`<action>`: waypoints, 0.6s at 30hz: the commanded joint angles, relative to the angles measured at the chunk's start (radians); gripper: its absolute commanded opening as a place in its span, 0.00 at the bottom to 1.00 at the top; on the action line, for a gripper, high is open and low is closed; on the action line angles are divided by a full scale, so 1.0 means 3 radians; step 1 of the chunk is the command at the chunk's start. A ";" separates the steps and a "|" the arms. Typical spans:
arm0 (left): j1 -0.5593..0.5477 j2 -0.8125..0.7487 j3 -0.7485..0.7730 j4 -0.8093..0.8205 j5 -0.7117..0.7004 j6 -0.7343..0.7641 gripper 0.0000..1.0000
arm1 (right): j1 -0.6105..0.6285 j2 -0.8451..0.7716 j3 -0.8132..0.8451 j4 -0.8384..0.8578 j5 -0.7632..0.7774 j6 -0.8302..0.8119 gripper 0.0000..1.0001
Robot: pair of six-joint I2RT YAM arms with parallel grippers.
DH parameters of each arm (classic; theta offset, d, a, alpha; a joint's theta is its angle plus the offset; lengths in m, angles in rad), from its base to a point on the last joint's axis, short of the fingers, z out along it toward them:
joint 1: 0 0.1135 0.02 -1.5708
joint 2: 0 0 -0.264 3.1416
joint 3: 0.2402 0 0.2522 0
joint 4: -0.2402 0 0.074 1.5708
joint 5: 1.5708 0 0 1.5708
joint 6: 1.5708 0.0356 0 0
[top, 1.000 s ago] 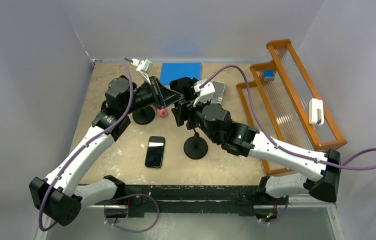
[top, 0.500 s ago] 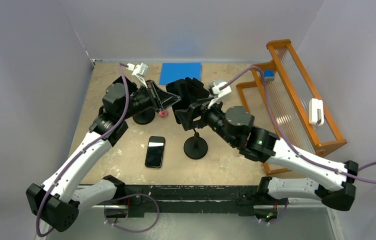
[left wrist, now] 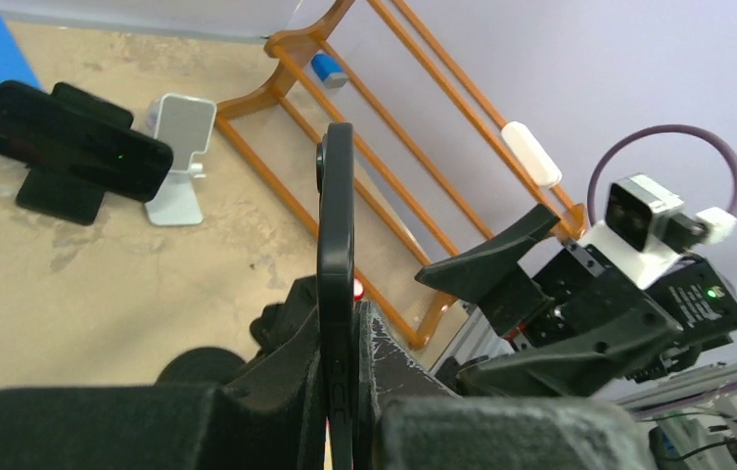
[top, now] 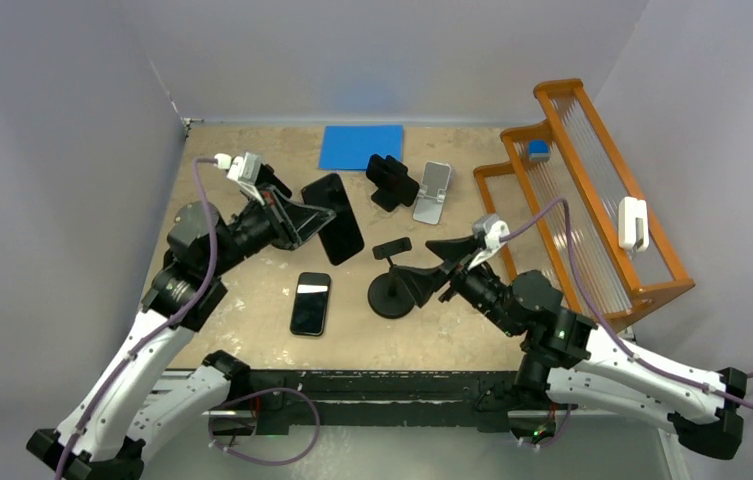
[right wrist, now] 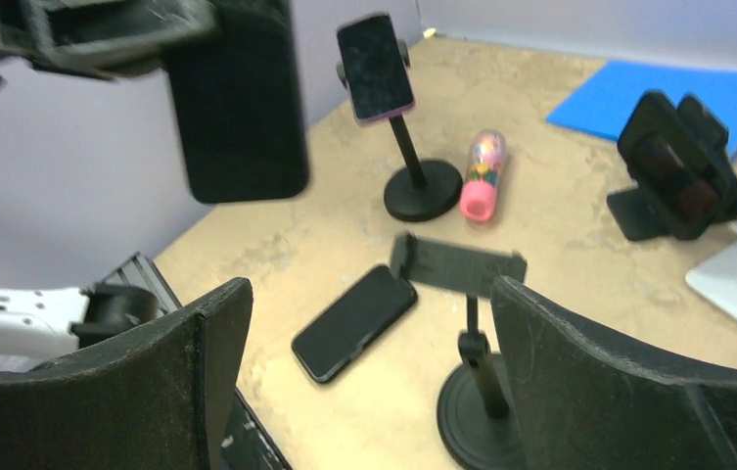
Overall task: Remove the phone from the phone stand
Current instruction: Pick up the phone stand at the center of the board.
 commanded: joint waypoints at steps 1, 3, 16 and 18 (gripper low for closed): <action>0.0015 -0.0295 -0.0121 -0.0258 -0.0105 0.0254 0.00 | 0.0015 -0.0130 -0.0396 0.0429 -0.0051 0.0150 0.90; 0.0014 -0.0373 -0.0183 -0.0434 -0.0119 0.0354 0.00 | 0.0015 -0.0093 -0.0503 0.0488 0.0001 0.0267 0.86; 0.0014 -0.0783 -0.0895 -0.0862 -0.0266 0.0355 0.00 | 0.0015 0.0650 -0.0827 0.0950 0.0254 0.0557 0.71; 0.0014 -0.0798 -0.0963 -0.0863 -0.0266 0.0372 0.00 | 0.0010 0.0786 -0.0836 0.1027 0.0324 0.0530 0.69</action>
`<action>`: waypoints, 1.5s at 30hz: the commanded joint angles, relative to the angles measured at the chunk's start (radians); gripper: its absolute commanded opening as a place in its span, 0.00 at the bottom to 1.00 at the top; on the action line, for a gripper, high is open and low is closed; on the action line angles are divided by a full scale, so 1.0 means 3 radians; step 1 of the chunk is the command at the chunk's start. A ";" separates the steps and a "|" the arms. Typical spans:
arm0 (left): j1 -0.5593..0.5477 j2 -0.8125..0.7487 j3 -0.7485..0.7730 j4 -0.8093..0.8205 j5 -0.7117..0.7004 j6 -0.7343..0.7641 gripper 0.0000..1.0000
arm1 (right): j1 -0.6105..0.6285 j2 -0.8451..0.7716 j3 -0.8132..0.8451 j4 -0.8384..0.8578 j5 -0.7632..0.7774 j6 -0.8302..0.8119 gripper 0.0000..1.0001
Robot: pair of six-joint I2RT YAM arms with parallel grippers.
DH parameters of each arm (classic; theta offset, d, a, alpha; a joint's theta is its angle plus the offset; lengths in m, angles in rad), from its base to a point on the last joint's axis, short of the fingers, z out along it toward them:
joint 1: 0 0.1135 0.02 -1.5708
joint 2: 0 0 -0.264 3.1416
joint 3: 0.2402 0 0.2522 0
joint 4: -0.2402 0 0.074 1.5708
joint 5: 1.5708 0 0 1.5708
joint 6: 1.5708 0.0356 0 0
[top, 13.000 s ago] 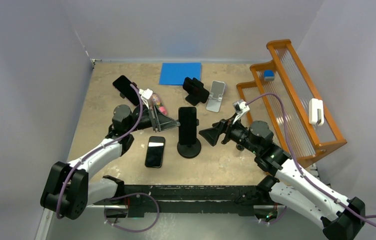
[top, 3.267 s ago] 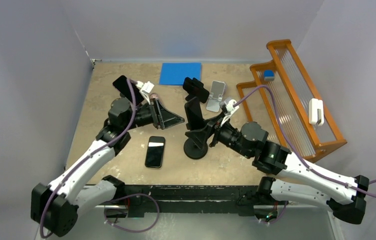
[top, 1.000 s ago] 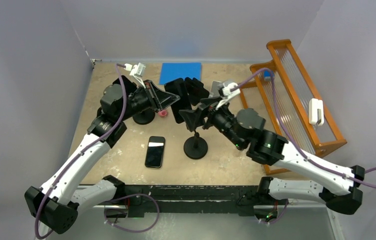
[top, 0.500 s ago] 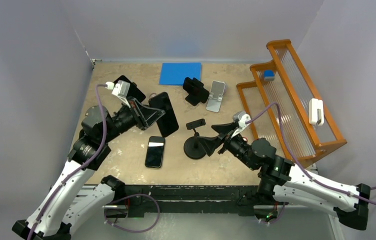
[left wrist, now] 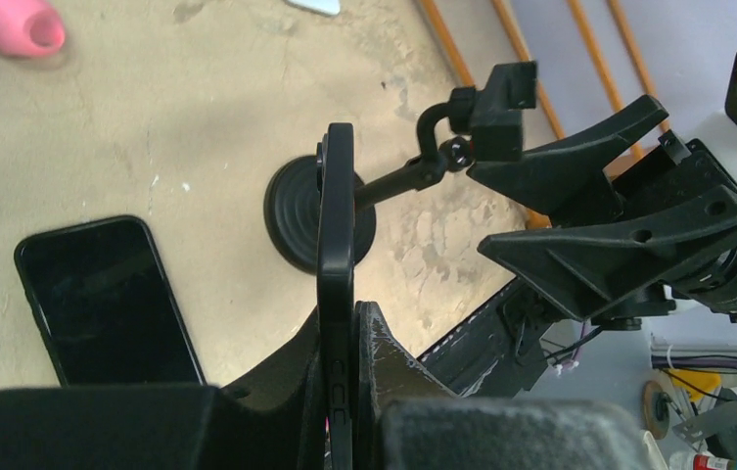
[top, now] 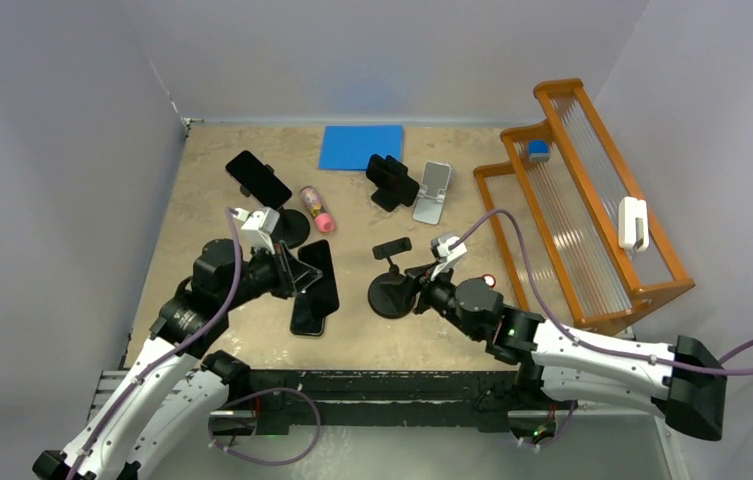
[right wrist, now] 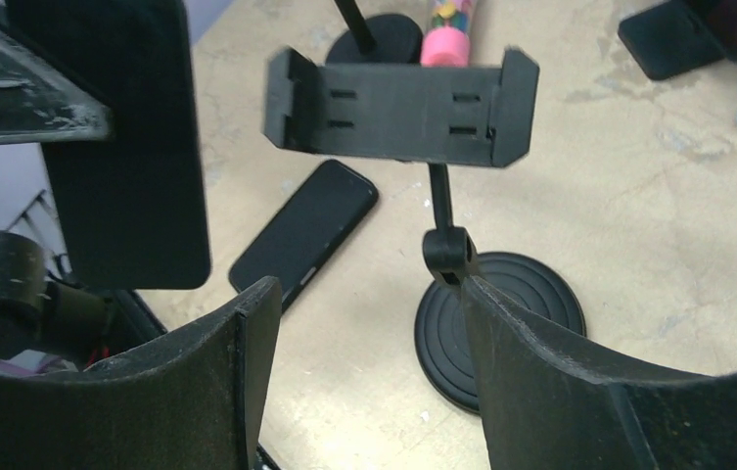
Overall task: Remove the phone from the phone stand
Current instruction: Pick up the phone stand at the center of the board.
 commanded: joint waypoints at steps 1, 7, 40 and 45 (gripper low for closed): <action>0.0014 -0.0091 -0.0072 0.0187 -0.0030 0.0037 0.00 | 0.0007 0.0216 -0.0033 0.0410 0.0259 0.0052 0.69; 0.0014 -0.0039 -0.0122 0.0167 0.0001 0.0118 0.00 | -0.0003 0.0601 0.0006 0.0602 0.0456 -0.0001 0.67; 0.0024 0.0015 -0.0040 0.0103 0.0138 0.0383 0.00 | -0.0643 0.0920 0.0599 0.0351 0.1505 -0.0444 0.00; 0.0024 0.0003 -0.0051 0.0112 0.0152 0.0372 0.00 | -0.0883 0.1128 0.0858 0.0214 0.1797 -0.0381 0.00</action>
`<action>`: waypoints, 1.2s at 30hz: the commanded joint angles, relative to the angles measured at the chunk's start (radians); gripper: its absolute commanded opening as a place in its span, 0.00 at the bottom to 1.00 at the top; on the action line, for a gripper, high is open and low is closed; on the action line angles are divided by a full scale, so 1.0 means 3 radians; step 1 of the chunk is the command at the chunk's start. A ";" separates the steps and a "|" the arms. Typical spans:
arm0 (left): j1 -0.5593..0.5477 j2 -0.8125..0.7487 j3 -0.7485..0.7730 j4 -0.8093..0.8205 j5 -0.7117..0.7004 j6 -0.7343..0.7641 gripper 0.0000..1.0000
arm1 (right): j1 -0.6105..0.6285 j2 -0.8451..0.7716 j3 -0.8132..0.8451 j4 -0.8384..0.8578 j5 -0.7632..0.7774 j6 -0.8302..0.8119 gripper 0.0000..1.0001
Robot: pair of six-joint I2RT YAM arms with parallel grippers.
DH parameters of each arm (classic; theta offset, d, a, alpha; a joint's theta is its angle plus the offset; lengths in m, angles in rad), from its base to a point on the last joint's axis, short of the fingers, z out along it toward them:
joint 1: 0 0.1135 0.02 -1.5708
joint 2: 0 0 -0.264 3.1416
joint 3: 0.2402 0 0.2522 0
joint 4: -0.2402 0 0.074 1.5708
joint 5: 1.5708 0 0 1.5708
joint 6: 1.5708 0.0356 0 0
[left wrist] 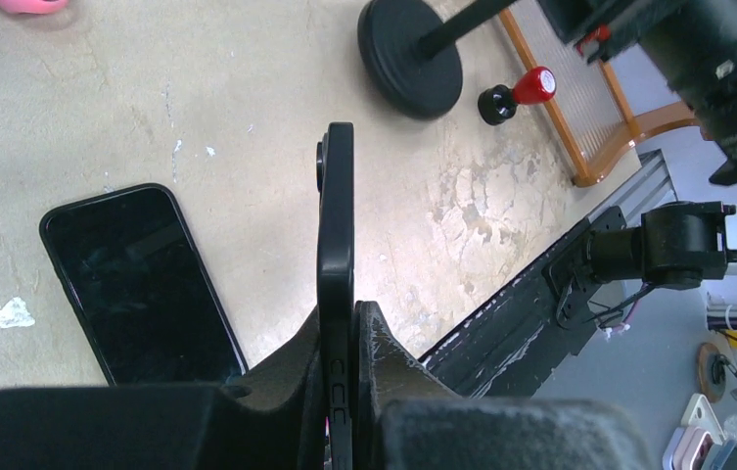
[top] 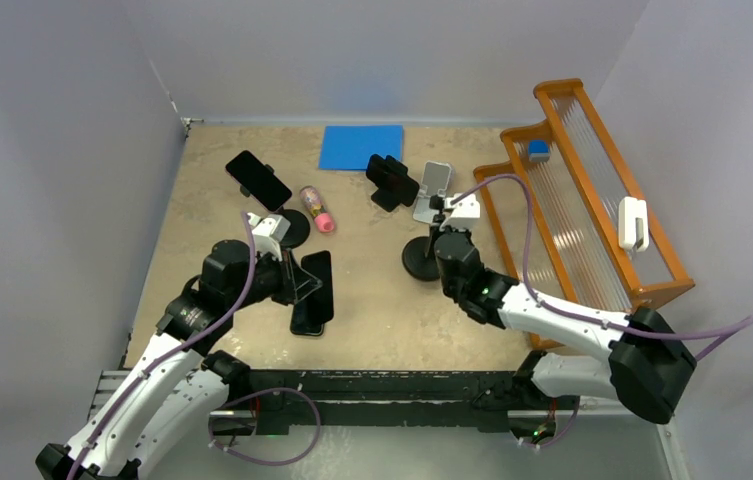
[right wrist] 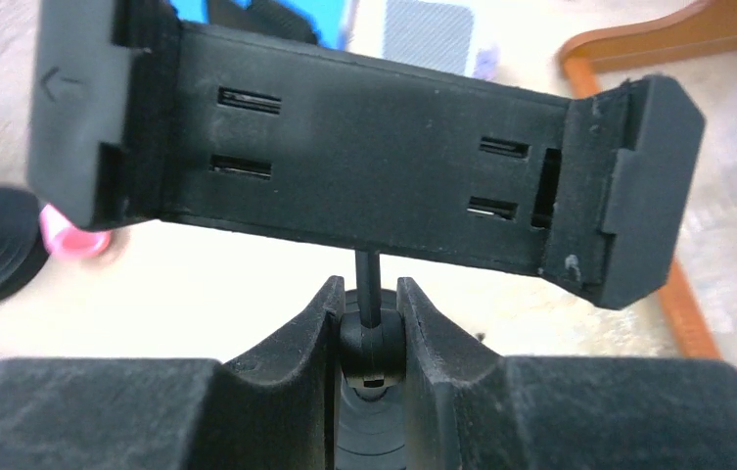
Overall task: Remove the phone from the phone stand
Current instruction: Pick up the phone stand at the center of the board, then place the phone stand at the center of the board.
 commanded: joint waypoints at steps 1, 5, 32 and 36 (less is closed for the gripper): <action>0.0027 -0.0063 0.0105 0.0254 0.0095 0.0023 0.00 | -0.0179 0.0135 0.0438 0.0075 0.0479 0.0041 0.00; 0.0024 -0.0071 0.0103 0.0253 0.0101 0.0023 0.00 | -0.0393 0.0428 0.0714 -0.0015 0.0665 0.0068 0.00; 0.0040 -0.0104 0.0082 0.0287 0.0178 0.0033 0.00 | -0.1460 0.1374 0.1256 0.0103 0.0263 0.0005 0.00; 0.0040 -0.0095 0.0082 0.0287 0.0183 0.0033 0.00 | -0.1515 0.1503 0.1278 0.0198 0.0227 0.0016 0.00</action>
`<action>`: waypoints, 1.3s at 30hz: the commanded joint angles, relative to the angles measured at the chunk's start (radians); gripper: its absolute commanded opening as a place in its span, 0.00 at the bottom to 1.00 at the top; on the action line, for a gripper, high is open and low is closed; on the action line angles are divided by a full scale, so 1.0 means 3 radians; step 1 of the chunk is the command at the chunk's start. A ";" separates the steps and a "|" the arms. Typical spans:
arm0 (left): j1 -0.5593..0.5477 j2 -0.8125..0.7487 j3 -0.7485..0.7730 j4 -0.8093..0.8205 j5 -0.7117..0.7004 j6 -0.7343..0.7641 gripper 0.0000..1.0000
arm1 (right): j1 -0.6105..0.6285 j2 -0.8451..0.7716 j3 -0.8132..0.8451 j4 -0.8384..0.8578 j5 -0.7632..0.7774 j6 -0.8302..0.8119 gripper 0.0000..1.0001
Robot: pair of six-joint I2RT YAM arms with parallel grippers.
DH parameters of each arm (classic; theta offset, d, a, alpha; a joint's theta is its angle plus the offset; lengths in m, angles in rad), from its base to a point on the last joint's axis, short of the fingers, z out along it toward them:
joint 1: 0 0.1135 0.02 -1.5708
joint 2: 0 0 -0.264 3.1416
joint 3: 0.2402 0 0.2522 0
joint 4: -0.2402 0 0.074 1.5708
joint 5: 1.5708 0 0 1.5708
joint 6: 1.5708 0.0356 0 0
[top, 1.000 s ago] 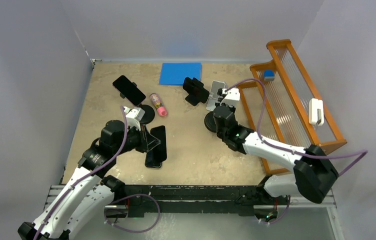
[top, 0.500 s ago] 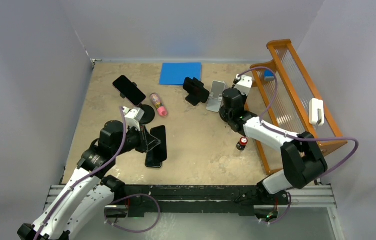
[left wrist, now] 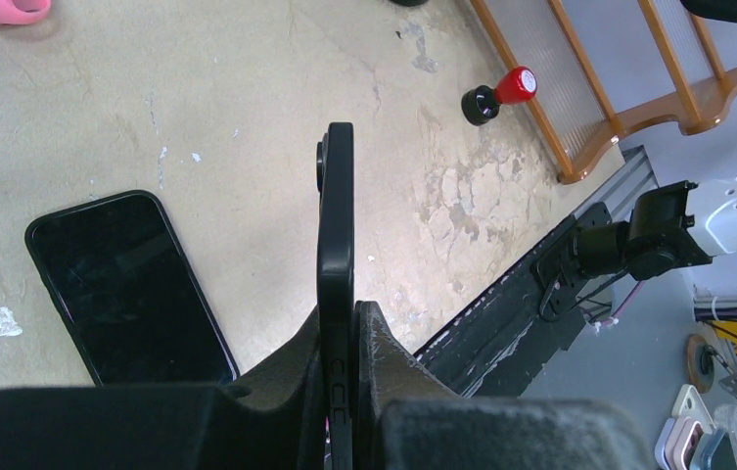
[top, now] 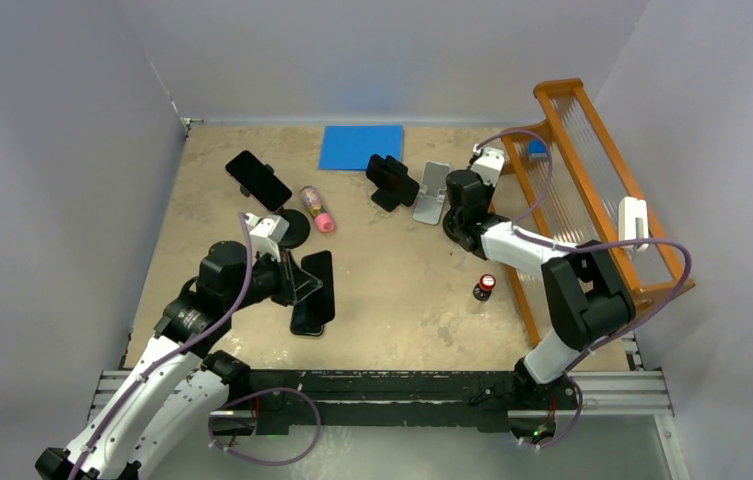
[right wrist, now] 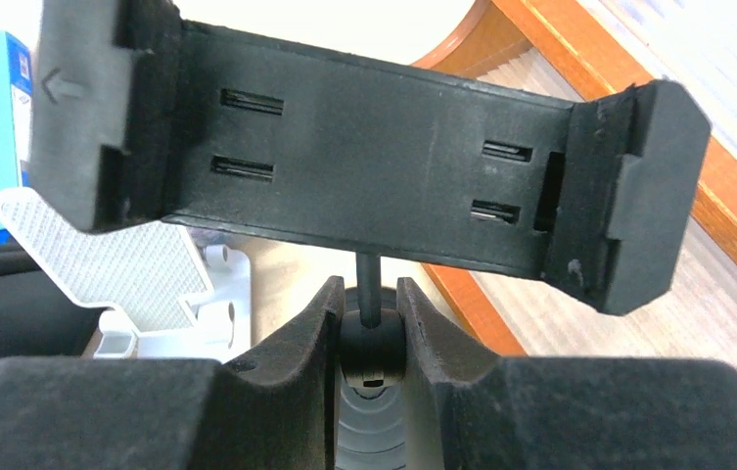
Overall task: Remove the phone from the phone stand
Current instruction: Place the phone stand at the center of the board, then place the phone at the center of the board.
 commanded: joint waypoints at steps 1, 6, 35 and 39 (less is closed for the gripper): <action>0.0018 -0.0032 0.0082 0.0265 0.0082 0.0033 0.00 | -0.0070 0.0071 0.0200 0.0332 0.0032 0.0009 0.00; 0.0018 -0.0024 0.0082 0.0271 0.0082 0.0039 0.00 | -0.0081 0.0113 0.0205 0.0226 0.0014 0.0098 0.12; 0.0028 -0.0089 -0.0022 0.0610 0.0637 -0.0135 0.00 | 0.1476 -0.2363 -0.0527 -0.0556 -0.0415 0.0083 0.87; 0.0028 -0.0119 -0.0104 0.0913 0.0981 -0.0455 0.00 | 0.1478 -0.2703 -0.0880 -0.0058 -0.2103 0.0120 0.85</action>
